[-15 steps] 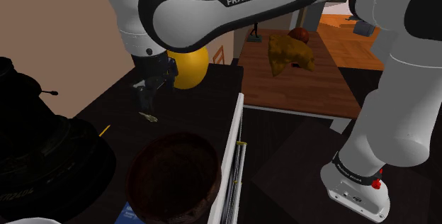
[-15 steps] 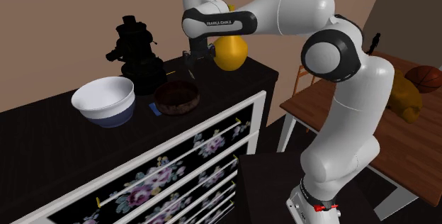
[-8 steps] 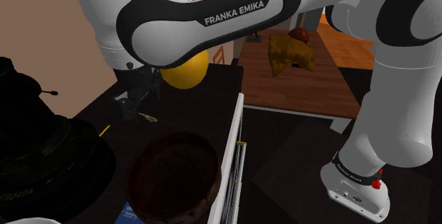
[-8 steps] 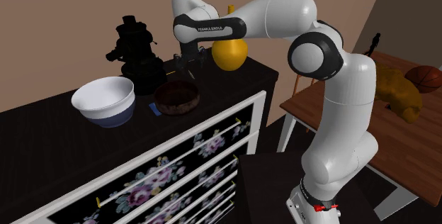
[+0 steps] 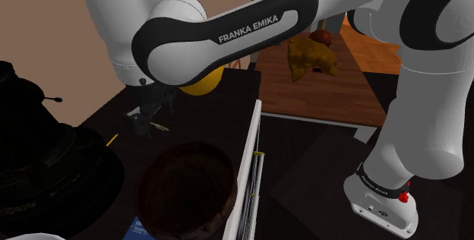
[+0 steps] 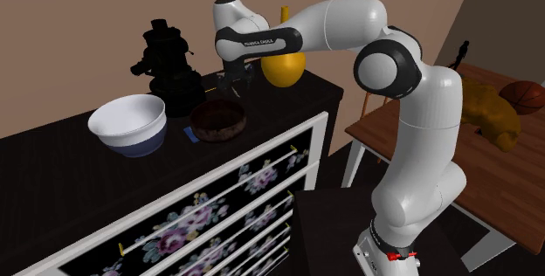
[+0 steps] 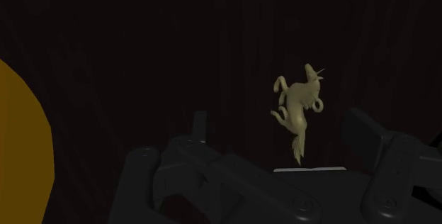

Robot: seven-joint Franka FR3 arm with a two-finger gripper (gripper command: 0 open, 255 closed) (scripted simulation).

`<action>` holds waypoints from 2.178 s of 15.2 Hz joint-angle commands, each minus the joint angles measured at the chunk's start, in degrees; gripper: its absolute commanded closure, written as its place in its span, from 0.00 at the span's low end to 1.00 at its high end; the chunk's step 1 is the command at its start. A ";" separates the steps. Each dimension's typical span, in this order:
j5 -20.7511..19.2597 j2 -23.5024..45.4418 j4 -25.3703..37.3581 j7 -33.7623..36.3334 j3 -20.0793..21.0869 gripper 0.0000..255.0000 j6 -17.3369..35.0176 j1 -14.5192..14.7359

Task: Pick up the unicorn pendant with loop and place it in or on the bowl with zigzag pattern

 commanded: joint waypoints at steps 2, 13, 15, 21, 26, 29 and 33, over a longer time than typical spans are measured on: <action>0.00 -0.02 -0.06 0.00 0.00 0.00 0.06 -0.01; 0.00 -0.01 -0.05 0.00 0.00 1.00 0.04 -0.01; 0.14 -0.09 1.38 -0.24 0.07 1.00 -1.43 0.10; 0.31 0.05 6.20 -0.86 0.24 1.00 -6.06 0.58; 0.15 0.66 10.90 -1.29 0.34 1.00 -10.17 1.22; -0.08 1.26 14.08 -1.51 0.38 1.00 -12.77 1.74; -0.60 2.40 18.86 -1.80 0.40 1.00 -16.46 2.63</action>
